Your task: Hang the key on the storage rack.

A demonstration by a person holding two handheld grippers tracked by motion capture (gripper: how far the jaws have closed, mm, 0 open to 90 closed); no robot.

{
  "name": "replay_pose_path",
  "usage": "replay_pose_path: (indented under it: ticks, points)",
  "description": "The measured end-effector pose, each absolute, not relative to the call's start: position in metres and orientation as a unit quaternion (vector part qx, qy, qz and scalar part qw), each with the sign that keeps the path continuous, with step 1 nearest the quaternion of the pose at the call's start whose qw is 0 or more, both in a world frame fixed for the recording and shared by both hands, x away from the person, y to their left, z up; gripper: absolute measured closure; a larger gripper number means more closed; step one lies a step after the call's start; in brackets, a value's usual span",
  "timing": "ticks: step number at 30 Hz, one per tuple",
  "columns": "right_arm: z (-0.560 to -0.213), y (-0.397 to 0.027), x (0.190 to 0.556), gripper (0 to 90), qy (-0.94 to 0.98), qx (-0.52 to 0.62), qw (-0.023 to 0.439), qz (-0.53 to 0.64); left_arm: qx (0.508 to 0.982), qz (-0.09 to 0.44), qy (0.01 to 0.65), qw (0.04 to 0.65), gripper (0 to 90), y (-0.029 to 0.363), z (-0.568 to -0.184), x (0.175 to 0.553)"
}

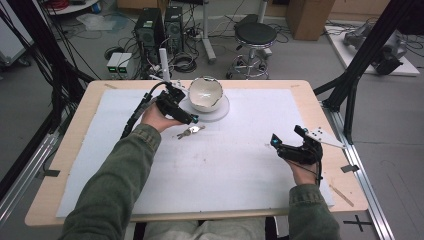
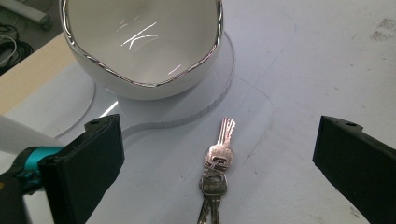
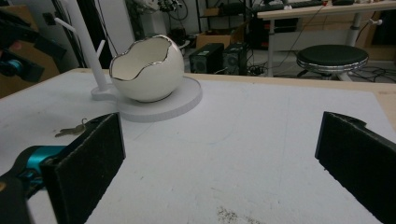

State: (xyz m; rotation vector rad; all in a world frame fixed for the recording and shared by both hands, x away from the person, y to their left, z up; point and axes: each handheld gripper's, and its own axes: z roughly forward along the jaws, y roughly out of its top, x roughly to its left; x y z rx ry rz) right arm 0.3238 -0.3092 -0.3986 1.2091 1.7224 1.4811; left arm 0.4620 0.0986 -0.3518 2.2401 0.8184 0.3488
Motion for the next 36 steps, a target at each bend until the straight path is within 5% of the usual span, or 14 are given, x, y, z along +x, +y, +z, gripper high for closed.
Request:
replay_pose_path:
  ticks: [19,36]
  points:
    - [-0.398,-0.311,0.322,0.5,0.641,0.45,0.284,0.553,0.909,0.072,0.304,0.274,2.5,0.077,-0.392,0.489]
    - [-0.399,-0.311,0.323,0.5,0.642,0.447,0.284,0.554,0.927,0.046,0.286,0.237,12.2,0.056,-0.409,0.5]
